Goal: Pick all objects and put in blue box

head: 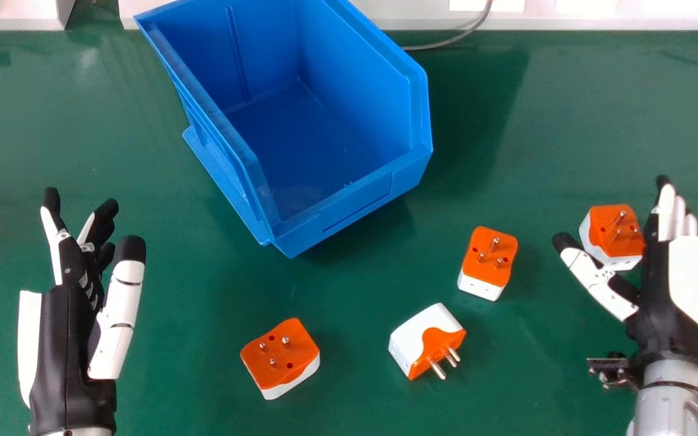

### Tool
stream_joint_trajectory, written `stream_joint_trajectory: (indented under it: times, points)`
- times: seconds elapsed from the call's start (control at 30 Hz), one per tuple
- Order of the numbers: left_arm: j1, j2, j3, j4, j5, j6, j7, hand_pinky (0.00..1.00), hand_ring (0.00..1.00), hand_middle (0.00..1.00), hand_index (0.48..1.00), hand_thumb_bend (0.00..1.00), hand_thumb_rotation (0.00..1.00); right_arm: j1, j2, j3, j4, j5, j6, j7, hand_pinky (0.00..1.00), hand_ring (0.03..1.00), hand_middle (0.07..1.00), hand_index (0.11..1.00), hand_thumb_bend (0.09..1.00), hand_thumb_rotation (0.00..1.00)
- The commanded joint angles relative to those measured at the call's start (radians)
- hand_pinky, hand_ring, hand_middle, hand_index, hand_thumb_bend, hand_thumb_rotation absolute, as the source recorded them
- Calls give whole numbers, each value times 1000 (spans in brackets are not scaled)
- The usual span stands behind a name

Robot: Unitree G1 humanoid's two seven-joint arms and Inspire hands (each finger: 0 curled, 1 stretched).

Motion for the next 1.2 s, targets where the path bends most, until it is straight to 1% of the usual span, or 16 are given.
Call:
stream_joint_trajectory:
  times: [0.0, 0.1, 0.2, 0.23, 0.3, 0.37, 0.43, 0.5, 0.63, 0.7, 0.77, 0.87, 0.97, 1.03, 1.1, 1.17]
  points:
    - [6, 7, -1, -26, -6, -4, -2, 934, 941, 926, 934, 584, 830, -33, -26, 14, 5, -20, 40, -5, 837, 954, 991, 953, 486, 739]
    - [10, 4, -1, -30, -10, 0, -2, 936, 935, 917, 925, 587, 823, -50, -37, 35, 20, -24, 87, -2, 833, 944, 984, 946, 498, 763]
    - [13, 7, -1, -31, -10, -1, -6, 937, 936, 919, 926, 581, 830, -70, -44, 47, 39, -27, 127, 1, 836, 934, 972, 937, 504, 792]
    - [15, 5, -1, -35, -9, 2, -4, 933, 935, 917, 924, 579, 826, -75, -45, 49, 40, -27, 144, 7, 842, 937, 973, 941, 506, 811]
    - [19, 4, 0, -39, 1, 2, 2, 931, 932, 915, 922, 585, 830, -87, -47, 52, 37, -23, 178, 22, 847, 941, 972, 944, 504, 811]
    - [22, 3, -1, -41, -6, 2, -1, 938, 935, 916, 922, 565, 825, -98, -51, 56, 37, -20, 209, 35, 856, 946, 973, 946, 503, 808]
    - [25, 3, -2, -45, -8, 4, -4, 943, 941, 920, 923, 557, 822, -112, -55, 59, 42, -20, 239, 48, 867, 954, 979, 954, 503, 821]
    - [27, 3, -3, -47, -18, 4, -9, 946, 943, 923, 926, 563, 818, -120, -61, 61, 43, -18, 255, 56, 864, 957, 981, 956, 491, 821]
    - [35, 0, -5, -58, -30, 18, -17, 955, 949, 923, 927, 563, 807, -129, -68, 59, 37, -11, 282, 74, 866, 961, 981, 951, 461, 828]
    - [40, -2, -6, -65, -30, 22, -17, 965, 953, 924, 927, 565, 797, -132, -71, 57, 31, -7, 293, 83, 878, 971, 988, 958, 443, 820]
    - [44, -1, -6, -65, -24, 16, -15, 962, 952, 924, 926, 572, 802, -134, -72, 53, 27, -2, 299, 86, 868, 965, 982, 950, 429, 770]
    - [50, -5, -9, -75, -29, 20, -15, 958, 948, 925, 927, 573, 803, -136, -76, 55, 19, -4, 317, 93, 865, 961, 977, 942, 412, 699]
    - [52, -4, -10, -75, -25, 15, -14, 948, 945, 925, 930, 567, 803, -143, -81, 61, 20, -8, 332, 97, 858, 957, 973, 936, 407, 597]
    - [55, -5, -11, -80, -23, 18, -12, 941, 942, 925, 932, 570, 807, -144, -84, 63, 19, -10, 339, 102, 860, 959, 973, 936, 412, 535]
    - [56, -7, -12, -84, -22, 24, -10, 936, 940, 922, 930, 580, 803, -143, -88, 68, 15, -11, 343, 109, 865, 963, 975, 939, 418, 494]
    - [55, -8, -12, -83, -20, 22, -9, 935, 939, 922, 929, 583, 805, -141, -92, 76, 12, -18, 352, 116, 872, 967, 980, 945, 426, 461]
